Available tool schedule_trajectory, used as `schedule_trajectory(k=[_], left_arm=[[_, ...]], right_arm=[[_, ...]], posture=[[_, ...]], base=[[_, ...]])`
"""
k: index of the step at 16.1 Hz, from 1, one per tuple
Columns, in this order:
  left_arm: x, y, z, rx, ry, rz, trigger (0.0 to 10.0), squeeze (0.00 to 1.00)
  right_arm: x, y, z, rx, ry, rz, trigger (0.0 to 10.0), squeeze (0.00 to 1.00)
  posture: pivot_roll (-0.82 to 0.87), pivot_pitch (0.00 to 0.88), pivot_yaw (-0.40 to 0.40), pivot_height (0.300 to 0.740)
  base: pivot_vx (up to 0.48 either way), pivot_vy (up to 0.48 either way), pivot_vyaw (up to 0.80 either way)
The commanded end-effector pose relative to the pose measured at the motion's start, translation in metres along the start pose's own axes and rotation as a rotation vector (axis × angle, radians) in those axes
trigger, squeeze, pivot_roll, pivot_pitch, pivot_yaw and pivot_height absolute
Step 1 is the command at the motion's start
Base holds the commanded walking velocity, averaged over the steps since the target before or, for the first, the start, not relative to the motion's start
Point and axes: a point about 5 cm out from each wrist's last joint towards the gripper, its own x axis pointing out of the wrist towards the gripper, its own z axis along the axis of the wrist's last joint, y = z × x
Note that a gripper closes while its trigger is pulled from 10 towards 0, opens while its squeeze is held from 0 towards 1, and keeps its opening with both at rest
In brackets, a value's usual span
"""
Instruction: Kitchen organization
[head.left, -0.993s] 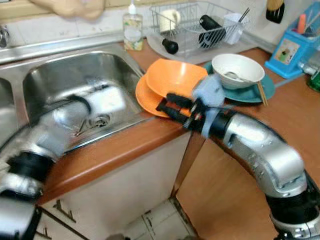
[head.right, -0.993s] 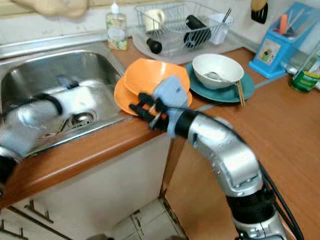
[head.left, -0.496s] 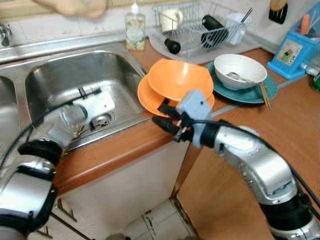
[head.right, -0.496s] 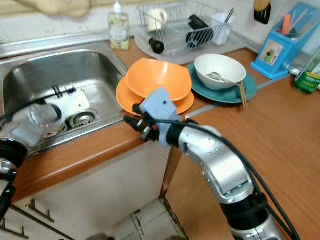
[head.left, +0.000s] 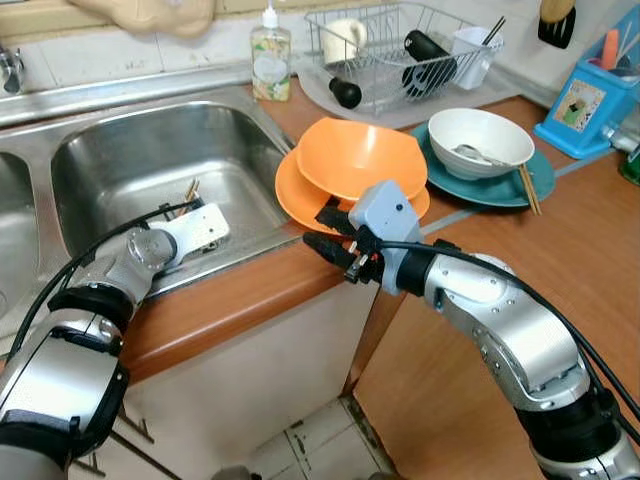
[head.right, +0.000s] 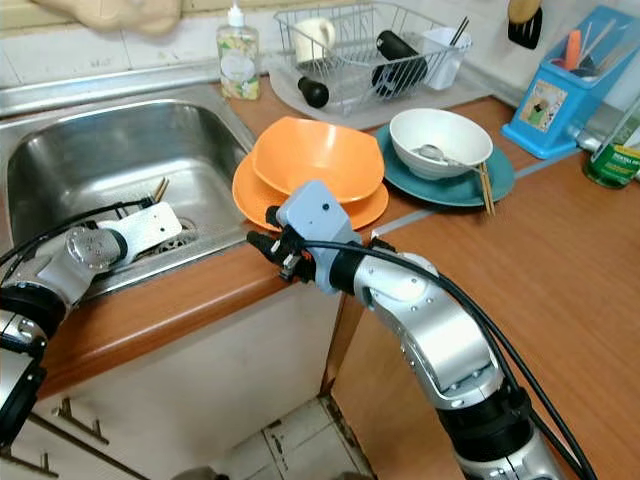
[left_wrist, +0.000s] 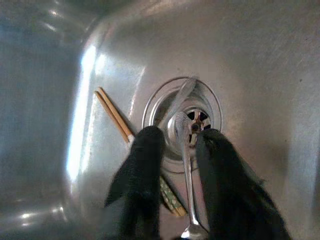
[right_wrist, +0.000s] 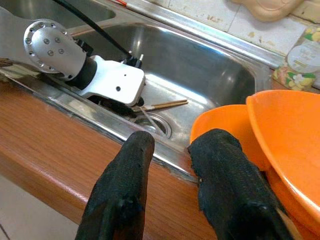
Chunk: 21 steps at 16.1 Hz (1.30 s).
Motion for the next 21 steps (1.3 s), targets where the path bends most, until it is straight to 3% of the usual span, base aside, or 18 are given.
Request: schedule_trajectory(k=[1, 2, 3, 4, 5, 6, 7, 8, 11, 14, 15, 16, 17, 18, 19, 21], left_arm=[[-0.002, 0.012, 0.014, -0.016, -0.075, 0.051, 10.0, 1.0], [-0.003, 0.016, 0.017, -0.046, -0.112, 0.074, 10.0, 1.0], [-0.005, 0.021, 0.022, -0.102, -0.163, 0.104, 10.0, 1.0], [-0.007, 0.025, 0.025, -0.129, -0.199, 0.128, 10.0, 0.88], [-0.01, 0.029, 0.029, -0.176, -0.253, 0.152, 10.0, 0.03], [-0.014, 0.034, 0.033, -0.241, -0.318, 0.189, 10.0, 0.0], [-0.018, 0.037, 0.036, -0.281, -0.37, 0.208, 10.0, 0.0], [-0.03, 0.038, 0.043, -0.363, -0.505, 0.222, 10.0, 0.0], [-0.05, 0.031, 0.047, -0.4, -0.614, 0.203, 10.0, 0.0], [-0.073, 0.012, 0.053, -0.503, -0.709, 0.181, 10.0, 0.0], [-0.076, 0.008, 0.055, -0.51, -0.713, 0.173, 10.0, 1.0], [-0.084, -0.013, 0.066, -0.525, -0.753, 0.074, 10.0, 1.0], [-0.087, -0.022, 0.071, -0.533, -0.774, 0.029, 10.0, 1.0], [-0.091, -0.031, 0.076, -0.547, -0.782, -0.017, 10.0, 0.28], [-0.092, -0.041, 0.079, -0.549, -0.788, -0.066, 10.0, 0.0], [-0.095, -0.047, 0.084, -0.563, -0.79, -0.099, 10.0, 0.0]], right_arm=[[-0.004, -0.015, 0.008, 0.02, -0.031, -0.072, 10.0, 0.0], [-0.006, -0.019, 0.01, 0.035, -0.046, -0.096, 10.0, 0.0], [-0.008, -0.025, 0.013, 0.051, -0.059, -0.125, 10.0, 0.36], [-0.01, -0.03, 0.015, 0.062, -0.067, -0.152, 10.0, 0.63], [-0.012, -0.039, 0.015, 0.099, -0.063, -0.21, 10.0, 1.0], [-0.015, -0.049, 0.014, 0.149, -0.048, -0.271, 10.0, 1.0], [-0.017, -0.057, 0.013, 0.182, -0.039, -0.314, 10.0, 1.0], [-0.023, -0.074, 0.009, 0.257, -0.015, -0.418, 10.0, 1.0], [-0.029, -0.094, 0.006, 0.346, 0.002, -0.535, 10.0, 1.0], [-0.039, -0.107, -0.001, 0.451, 0.014, -0.591, 10.0, 1.0], [-0.039, -0.108, -0.002, 0.471, 0.013, -0.594, 10.0, 1.0], [-0.041, -0.112, -0.013, 0.556, 0.054, -0.628, 10.0, 1.0], [-0.04, -0.112, -0.017, 0.627, 0.072, -0.61, 10.0, 0.19], [-0.038, -0.113, -0.02, 0.696, 0.058, -0.585, 10.0, 0.0], [-0.037, -0.113, -0.022, 0.758, 0.039, -0.561, 10.0, 0.0], [-0.034, -0.115, -0.024, 0.838, 0.018, -0.527, 10.0, 0.0]], posture=[[-0.16, 0.0, -0.012, 0.74], [-0.16, 0.0, -0.009, 0.74], [-0.16, 0.0, -0.007, 0.74], [-0.16, 0.0, -0.007, 0.74], [-0.15, 0.0, -0.009, 0.74], [-0.15, 0.0, -0.014, 0.74], [-0.15, 0.0, -0.019, 0.74], [-0.13, 0.0, -0.026, 0.74], [-0.13, 0.0, -0.015, 0.74], [-0.13, 0.0, -0.007, 0.74], [-0.13, 0.0, -0.008, 0.74], [-0.13, 0.0, -0.012, 0.74], [-0.13, 0.0, -0.012, 0.74], [-0.13, 0.0, -0.01, 0.74], [-0.13, 0.0, -0.009, 0.74], [-0.13, 0.0, -0.016, 0.74]], base=[[0.0, 0.0, 0.0], [0.0, 0.0, 0.0], [0.0, 0.0, 0.0], [0.0, 0.0, 0.0], [0.0, 0.0, 0.0], [0.0, 0.0, 0.0], [0.0, 0.0, 0.0], [0.0, 0.0, 0.0], [0.0, 0.0, 0.0], [0.0, 0.0, 0.0], [0.0, 0.0, 0.0], [0.0, 0.0, 0.0], [0.0, 0.0, 0.0], [0.0, 0.0, 0.0], [0.0, 0.0, 0.0], [0.0, 0.0, 0.0]])
